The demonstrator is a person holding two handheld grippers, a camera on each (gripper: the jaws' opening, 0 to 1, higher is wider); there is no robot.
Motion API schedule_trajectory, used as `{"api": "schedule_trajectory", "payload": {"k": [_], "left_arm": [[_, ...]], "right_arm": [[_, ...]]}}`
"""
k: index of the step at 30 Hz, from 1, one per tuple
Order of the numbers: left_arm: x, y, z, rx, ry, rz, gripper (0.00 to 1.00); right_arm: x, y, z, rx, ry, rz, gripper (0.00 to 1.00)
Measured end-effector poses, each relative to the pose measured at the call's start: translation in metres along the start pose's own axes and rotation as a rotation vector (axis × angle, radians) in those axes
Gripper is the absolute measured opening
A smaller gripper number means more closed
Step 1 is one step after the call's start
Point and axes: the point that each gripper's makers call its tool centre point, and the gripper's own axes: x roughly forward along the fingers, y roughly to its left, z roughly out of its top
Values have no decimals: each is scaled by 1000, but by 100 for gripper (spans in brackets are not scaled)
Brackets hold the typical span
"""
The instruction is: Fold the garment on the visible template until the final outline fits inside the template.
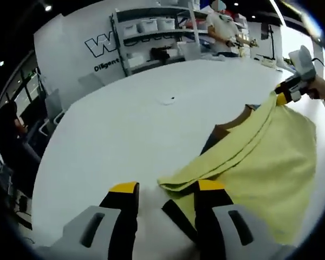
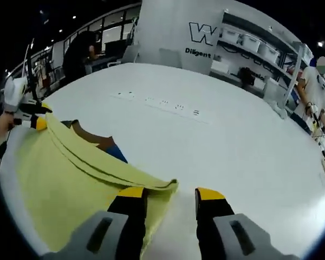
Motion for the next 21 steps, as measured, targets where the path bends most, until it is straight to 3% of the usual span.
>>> {"api": "schedule_trajectory", "payload": {"k": [4,6,11,16,21], "left_arm": [[9,8,3,-160,-9,15,36],[9,12,5,-168,-15,18,36],[-2,13,4,-196,-11,7,34],[-25,4,4,-191,3,-44,37],[-49,-11,4,-277,-13,-102,40]], "right_arm": [[6,0,8,163,-33,21,30],[6,-4,9,210,-35,5,30],[-1,-1,6,174,-24,10,30],[-17,15,6,255,-29,88,34],[-38,33,8,296,-42,144,40]]}}
